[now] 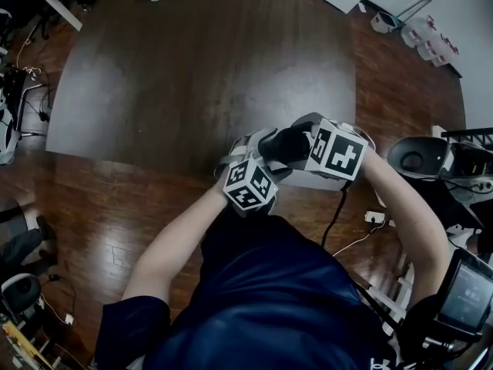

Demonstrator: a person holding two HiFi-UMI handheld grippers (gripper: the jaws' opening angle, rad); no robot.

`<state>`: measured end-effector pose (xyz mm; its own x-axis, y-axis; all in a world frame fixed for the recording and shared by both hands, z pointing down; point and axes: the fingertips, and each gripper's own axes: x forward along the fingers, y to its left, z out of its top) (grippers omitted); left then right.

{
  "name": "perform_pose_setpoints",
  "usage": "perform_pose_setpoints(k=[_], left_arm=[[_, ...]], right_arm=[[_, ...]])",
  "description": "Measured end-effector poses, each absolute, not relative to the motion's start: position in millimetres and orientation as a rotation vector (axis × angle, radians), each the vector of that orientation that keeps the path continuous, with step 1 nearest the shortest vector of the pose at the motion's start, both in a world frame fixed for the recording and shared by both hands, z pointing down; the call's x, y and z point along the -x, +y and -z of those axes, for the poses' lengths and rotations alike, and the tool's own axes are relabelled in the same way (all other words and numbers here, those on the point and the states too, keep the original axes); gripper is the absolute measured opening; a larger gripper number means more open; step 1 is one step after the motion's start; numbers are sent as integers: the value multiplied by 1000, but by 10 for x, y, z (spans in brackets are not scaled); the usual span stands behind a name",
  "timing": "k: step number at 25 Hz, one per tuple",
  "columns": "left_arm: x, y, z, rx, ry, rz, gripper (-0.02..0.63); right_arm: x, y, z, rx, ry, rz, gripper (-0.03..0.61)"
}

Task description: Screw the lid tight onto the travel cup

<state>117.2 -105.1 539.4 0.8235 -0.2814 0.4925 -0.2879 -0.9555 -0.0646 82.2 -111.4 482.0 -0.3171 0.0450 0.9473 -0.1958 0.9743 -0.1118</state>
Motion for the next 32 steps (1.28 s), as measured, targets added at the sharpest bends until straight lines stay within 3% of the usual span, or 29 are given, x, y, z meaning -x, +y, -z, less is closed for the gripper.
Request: perform_pose_setpoints(k=[3, 5, 11, 14, 23, 28, 32], left_arm=[[-1226, -1060, -5428, -3031, -297, -863, 449], [-1234, -1090, -5417, -3033, -309, -865, 407], [-1182, -1142, -5402, -2927, -622, -803, 399], [-1165, -1142, -5394, -2841, -749, -757, 397], [-1194, -1102, -5450, -3024, -289, -895, 408], [-1179, -1127, -5454, -2930, -518, -821, 407], [-1169, -1115, -5493, -2870, -648, -836, 405]], right_arm=[[-788, -1084, -4801, 144, -1846, -38, 339], [-790, -1079, -4800, 171, -1846, -35, 339], [-807, -1211, -4805, -369, -1919, -452, 339], [-855, -1227, -4831, -504, -1924, -501, 339], [-737, -1091, -4781, -48, -1996, -150, 339], [-772, -1194, -4798, -365, -2017, -456, 339], [-815, -1181, -4829, -537, -2014, -499, 339]])
